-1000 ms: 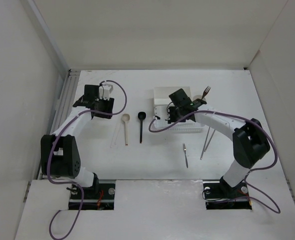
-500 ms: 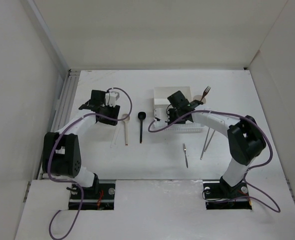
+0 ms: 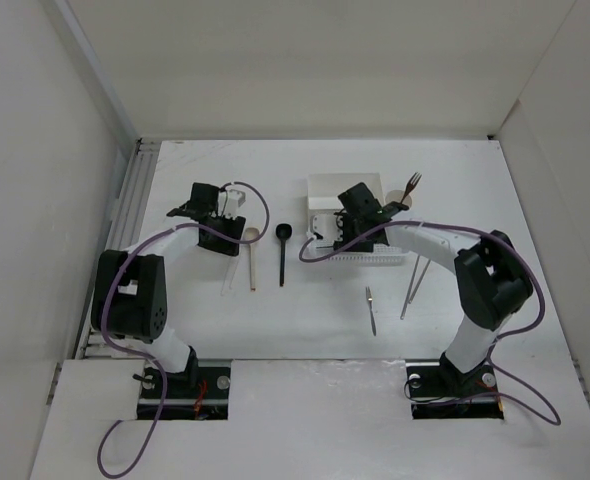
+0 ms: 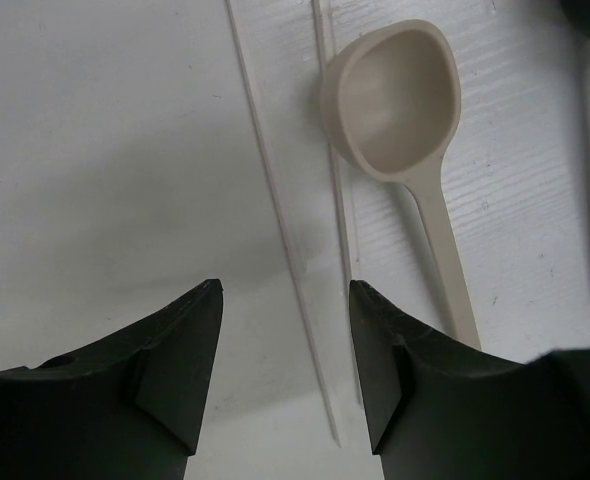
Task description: Sort the eating utensils into containers
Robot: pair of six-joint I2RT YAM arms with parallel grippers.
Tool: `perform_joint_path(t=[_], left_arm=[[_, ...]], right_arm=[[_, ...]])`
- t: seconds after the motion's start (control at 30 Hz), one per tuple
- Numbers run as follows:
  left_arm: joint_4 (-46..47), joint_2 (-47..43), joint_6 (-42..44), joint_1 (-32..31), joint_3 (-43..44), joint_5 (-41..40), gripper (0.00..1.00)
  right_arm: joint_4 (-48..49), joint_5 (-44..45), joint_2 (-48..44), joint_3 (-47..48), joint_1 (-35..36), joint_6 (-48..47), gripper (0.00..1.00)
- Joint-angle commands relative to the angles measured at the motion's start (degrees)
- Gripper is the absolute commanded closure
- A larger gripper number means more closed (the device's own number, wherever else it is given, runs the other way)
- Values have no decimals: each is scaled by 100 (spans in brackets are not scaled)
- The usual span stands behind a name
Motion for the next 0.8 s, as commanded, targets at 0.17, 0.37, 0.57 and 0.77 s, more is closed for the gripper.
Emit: perform_joint_path(t=[0.17,0.37,0.57,0.77], left_arm=[[9,68,88,-13,65,262,49],[9,446,36,-13,337,-397,62],[9,640,97,-74,470,-45,59],[-210,1062,97,-74,417,-808,64]], right_arm=[[896,264,-688,-51,-14,211,43],[1020,212,-1048,11,39,343,43],[1582,546,-1409,-84,39,554,43],[1916,607,-1699,-165,39,827,43]])
